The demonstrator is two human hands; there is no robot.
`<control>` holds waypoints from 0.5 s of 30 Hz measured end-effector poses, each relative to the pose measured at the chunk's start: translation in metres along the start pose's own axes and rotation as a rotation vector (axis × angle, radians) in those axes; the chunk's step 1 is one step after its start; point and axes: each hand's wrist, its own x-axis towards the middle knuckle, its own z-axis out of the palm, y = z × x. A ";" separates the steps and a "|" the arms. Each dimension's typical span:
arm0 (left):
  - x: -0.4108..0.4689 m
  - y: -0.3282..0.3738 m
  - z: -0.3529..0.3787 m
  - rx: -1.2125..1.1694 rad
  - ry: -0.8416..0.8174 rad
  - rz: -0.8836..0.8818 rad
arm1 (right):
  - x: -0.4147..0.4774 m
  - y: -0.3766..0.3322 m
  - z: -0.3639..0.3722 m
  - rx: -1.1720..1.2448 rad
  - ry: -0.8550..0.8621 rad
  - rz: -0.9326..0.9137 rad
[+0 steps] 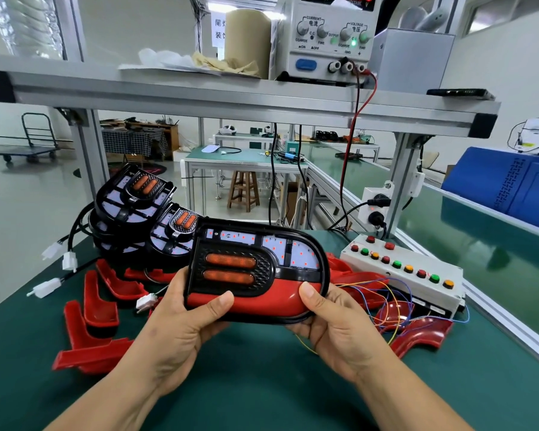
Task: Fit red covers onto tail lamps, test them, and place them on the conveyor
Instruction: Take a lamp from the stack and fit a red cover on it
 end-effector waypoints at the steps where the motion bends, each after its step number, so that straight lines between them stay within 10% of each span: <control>1: 0.000 0.000 0.000 0.000 0.002 0.002 | 0.000 0.000 0.000 0.000 0.001 -0.006; 15: 0.002 0.017 -0.026 0.070 -0.173 -0.198 | 0.002 0.000 -0.006 -0.007 0.022 0.067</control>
